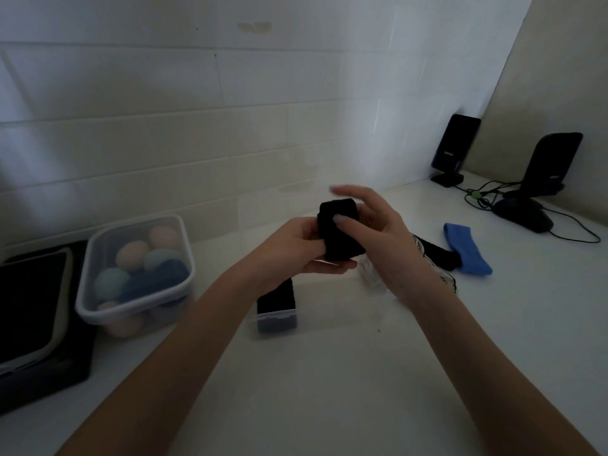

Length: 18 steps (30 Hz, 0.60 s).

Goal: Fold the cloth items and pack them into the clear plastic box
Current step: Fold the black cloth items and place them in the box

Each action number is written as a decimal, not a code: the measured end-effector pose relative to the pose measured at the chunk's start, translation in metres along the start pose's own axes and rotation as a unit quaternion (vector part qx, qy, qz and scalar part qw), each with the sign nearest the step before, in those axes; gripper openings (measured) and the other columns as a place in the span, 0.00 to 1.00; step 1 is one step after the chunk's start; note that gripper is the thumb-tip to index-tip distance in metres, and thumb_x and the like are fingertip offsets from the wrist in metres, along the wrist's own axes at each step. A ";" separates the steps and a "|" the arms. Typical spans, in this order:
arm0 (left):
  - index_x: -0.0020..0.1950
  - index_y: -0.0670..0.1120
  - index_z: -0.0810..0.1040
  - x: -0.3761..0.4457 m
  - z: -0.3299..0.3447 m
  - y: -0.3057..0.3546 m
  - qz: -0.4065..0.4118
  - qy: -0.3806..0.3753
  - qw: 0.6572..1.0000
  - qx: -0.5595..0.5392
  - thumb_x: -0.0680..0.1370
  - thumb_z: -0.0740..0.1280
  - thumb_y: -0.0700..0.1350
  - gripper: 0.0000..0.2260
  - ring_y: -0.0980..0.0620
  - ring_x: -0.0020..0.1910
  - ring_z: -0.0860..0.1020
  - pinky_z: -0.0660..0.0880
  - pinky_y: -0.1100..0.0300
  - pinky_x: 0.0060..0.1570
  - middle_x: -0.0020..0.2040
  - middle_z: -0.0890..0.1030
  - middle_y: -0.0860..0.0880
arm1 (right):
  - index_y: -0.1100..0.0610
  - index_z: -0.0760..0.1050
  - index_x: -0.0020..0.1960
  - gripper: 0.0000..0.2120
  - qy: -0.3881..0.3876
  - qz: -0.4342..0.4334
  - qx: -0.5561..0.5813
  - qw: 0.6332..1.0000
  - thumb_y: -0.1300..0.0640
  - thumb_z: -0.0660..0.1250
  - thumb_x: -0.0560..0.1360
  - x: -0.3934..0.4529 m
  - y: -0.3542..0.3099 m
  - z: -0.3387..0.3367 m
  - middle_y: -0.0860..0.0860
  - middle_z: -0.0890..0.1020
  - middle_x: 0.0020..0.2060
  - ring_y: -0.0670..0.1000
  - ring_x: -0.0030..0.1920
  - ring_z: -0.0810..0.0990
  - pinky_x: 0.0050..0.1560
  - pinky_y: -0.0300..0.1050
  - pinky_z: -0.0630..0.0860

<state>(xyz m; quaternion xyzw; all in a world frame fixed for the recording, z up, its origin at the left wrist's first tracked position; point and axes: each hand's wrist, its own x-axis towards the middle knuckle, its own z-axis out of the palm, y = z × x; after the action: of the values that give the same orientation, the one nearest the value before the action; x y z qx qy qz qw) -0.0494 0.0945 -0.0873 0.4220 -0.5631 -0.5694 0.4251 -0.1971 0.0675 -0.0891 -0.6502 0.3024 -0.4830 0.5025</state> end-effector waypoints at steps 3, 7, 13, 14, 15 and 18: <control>0.55 0.40 0.78 0.000 -0.002 0.002 -0.009 0.017 0.999 0.035 0.75 0.62 0.31 0.12 0.47 0.42 0.84 0.81 0.60 0.43 0.45 0.85 0.45 | 0.55 0.79 0.49 0.08 0.009 -0.012 -0.021 1.000 0.65 0.67 0.74 -0.001 -0.003 0.004 0.53 0.82 0.43 0.49 0.46 0.80 0.51 0.46 0.78; 0.55 0.39 0.79 -0.002 -0.009 0.004 -0.011 0.017 0.997 0.080 0.74 0.63 0.30 0.12 0.48 0.44 0.84 0.81 0.59 0.45 0.44 0.85 0.45 | 0.53 0.79 0.45 0.05 0.031 0.000 -0.034 0.999 0.63 0.67 0.74 0.000 -0.002 0.006 0.55 0.81 0.40 0.50 0.44 0.79 0.48 0.47 0.77; 0.57 0.41 0.76 -0.007 -0.013 0.012 -0.073 -0.037 0.995 -0.052 0.78 0.59 0.33 0.11 0.48 0.48 0.84 0.81 0.63 0.46 0.48 0.85 0.43 | 0.51 0.74 0.45 0.05 0.049 -0.001 -0.006 0.999 0.60 0.68 0.74 -0.001 0.000 0.013 0.61 0.82 0.41 0.55 0.41 0.80 0.40 0.48 0.77; 0.57 0.42 0.76 -0.007 -0.010 0.013 -0.085 -0.043 0.991 -0.089 0.78 0.58 0.33 0.11 0.48 0.46 0.84 0.81 0.63 0.45 0.47 0.85 0.44 | 0.51 0.73 0.45 0.05 0.053 -0.006 0.003 0.999 0.60 0.67 0.75 -0.002 0.000 0.014 0.62 0.82 0.41 0.55 0.42 0.80 0.41 0.49 0.78; 0.56 0.41 0.75 -0.007 -0.008 0.013 -0.093 -0.047 0.988 -0.117 0.79 0.57 0.33 0.12 0.49 0.45 0.84 0.81 0.64 0.44 0.47 0.85 0.44 | 0.51 0.73 0.45 0.05 0.056 -0.014 0.004 0.998 0.60 0.68 0.74 -0.002 -0.001 0.014 0.65 0.81 0.42 0.56 0.43 0.80 0.43 0.53 0.79; 0.63 0.39 0.72 -0.005 -0.002 0.011 -0.103 -0.047 0.982 -0.151 0.79 0.55 0.32 0.15 0.51 0.43 0.84 0.81 0.65 0.39 0.52 0.81 0.44 | 0.48 0.74 0.42 0.05 0.047 -0.042 -0.024 0.998 0.56 0.69 0.71 -0.004 -0.003 0.015 0.63 0.81 0.41 0.56 0.43 0.80 0.45 0.56 0.78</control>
<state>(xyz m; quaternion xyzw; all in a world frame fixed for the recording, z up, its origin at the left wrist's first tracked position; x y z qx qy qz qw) -0.0464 0.0991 -0.0767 0.3813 -0.4431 -0.7081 0.3961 -0.1852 0.0772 -0.0875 -0.6510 0.3093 -0.5263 0.4511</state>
